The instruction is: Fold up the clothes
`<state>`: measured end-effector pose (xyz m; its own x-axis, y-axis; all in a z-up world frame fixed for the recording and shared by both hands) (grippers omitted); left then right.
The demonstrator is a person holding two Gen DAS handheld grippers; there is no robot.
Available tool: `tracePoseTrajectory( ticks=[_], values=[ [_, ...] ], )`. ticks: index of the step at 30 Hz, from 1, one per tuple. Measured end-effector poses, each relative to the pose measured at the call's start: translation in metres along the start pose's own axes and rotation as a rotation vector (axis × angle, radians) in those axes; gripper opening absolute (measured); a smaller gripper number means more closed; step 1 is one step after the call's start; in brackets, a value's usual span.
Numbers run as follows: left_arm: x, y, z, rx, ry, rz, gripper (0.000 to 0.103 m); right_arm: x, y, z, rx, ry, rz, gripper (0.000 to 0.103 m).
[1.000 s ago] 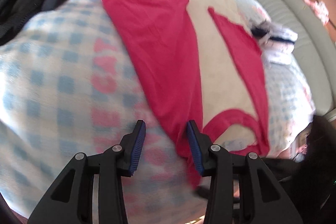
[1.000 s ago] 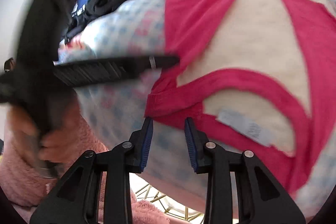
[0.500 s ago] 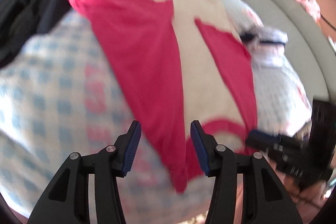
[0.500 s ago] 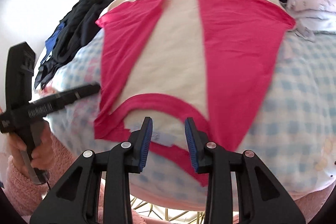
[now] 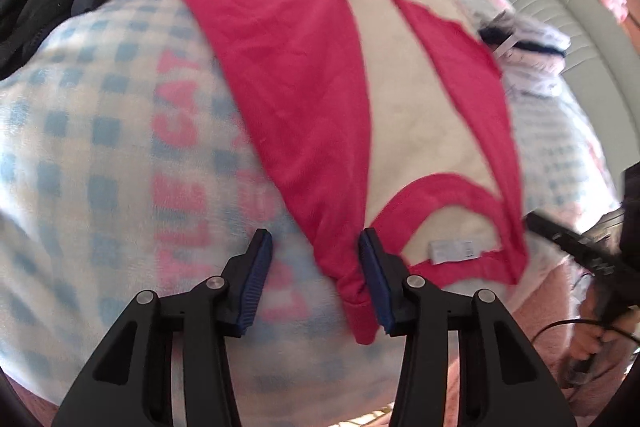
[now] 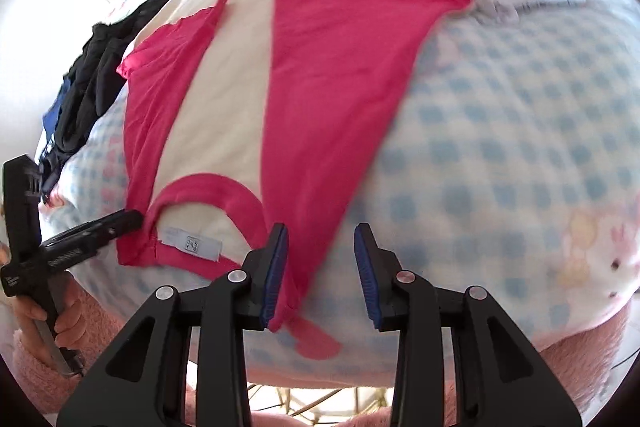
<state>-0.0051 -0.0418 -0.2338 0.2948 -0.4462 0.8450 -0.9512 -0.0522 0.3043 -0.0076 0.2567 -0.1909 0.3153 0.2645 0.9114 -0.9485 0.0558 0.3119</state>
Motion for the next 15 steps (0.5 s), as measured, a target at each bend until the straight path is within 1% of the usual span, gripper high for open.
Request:
tracePoseTrajectory(
  ticks=[2, 3, 6, 8, 9, 11, 13, 14, 15],
  values=[
    [0.008, 0.005, 0.006, 0.074, -0.096, -0.038, 0.046, 0.006, 0.001, -0.004, -0.032, 0.054, -0.03, 0.035],
    [0.009, 0.008, 0.009, 0.097, -0.115, -0.049, 0.046, 0.005, 0.001, -0.006, -0.042, 0.06, -0.033, 0.035],
    [0.0, 0.014, 0.012, 0.063, -0.027, -0.048, 0.046, -0.013, 0.001, -0.014, -0.075, 0.056, -0.003, 0.035],
    [-0.017, 0.011, 0.006, 0.033, 0.03, 0.018, 0.046, -0.028, -0.005, -0.017, -0.083, 0.033, 0.049, 0.035],
    [-0.022, 0.007, 0.003, 0.017, 0.051, 0.033, 0.046, -0.029, -0.008, -0.016, -0.078, 0.03, 0.046, 0.035],
    [-0.024, -0.004, -0.001, -0.021, 0.079, 0.037, 0.047, -0.025, -0.015, -0.012, -0.06, 0.028, 0.046, 0.035],
    [-0.021, -0.015, -0.003, -0.065, 0.087, 0.031, 0.048, -0.021, -0.021, -0.011, -0.055, 0.049, 0.048, 0.035],
    [-0.018, -0.015, -0.004, -0.073, 0.073, 0.016, 0.048, -0.018, -0.022, -0.011, -0.055, 0.073, 0.038, 0.035],
    [-0.013, -0.013, -0.006, -0.071, 0.034, -0.004, 0.047, -0.013, -0.021, -0.011, -0.057, 0.113, 0.015, 0.035]
  ],
)
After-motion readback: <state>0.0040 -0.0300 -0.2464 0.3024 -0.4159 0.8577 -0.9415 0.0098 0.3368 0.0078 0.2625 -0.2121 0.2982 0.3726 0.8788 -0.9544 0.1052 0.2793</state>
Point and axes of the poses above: each gripper's, at about its wrist camera, not at the fingertips, and x roughly against the way its jaws point, z to its left, y to its top, the point moved 4 cm from there along -x, roughly the way its jaws point, and after that the axes turned 3 degrees about z, right-handed, at the moved point
